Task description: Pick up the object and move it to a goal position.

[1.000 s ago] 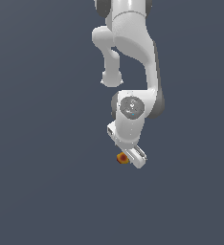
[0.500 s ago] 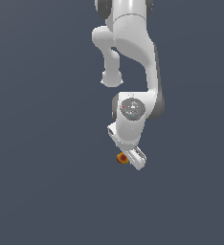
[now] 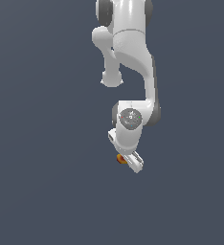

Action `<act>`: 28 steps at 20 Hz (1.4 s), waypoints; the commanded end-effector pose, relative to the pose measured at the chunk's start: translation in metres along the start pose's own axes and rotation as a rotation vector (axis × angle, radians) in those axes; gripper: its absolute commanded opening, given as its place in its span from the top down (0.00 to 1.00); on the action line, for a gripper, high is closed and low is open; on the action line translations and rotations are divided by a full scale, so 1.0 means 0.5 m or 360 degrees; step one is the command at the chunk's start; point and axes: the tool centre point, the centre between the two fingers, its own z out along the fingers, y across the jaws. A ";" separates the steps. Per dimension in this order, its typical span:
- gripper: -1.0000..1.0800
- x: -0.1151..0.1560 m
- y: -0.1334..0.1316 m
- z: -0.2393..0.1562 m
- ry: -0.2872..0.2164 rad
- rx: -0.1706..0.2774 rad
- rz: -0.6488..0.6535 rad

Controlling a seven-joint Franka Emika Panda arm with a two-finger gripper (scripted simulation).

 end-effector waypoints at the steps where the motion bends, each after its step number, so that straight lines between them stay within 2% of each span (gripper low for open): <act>1: 0.04 0.001 -0.001 0.011 0.0001 0.0002 0.0001; 4: 0.04 0.002 -0.003 0.011 0.0001 0.0002 0.0001; 5: 1.00 0.002 -0.003 0.011 0.0001 0.0002 0.0001; 19: 1.00 0.004 0.000 0.002 0.0001 0.0002 0.0000; 28: 1.00 0.041 0.035 -0.083 0.0000 0.0002 0.0000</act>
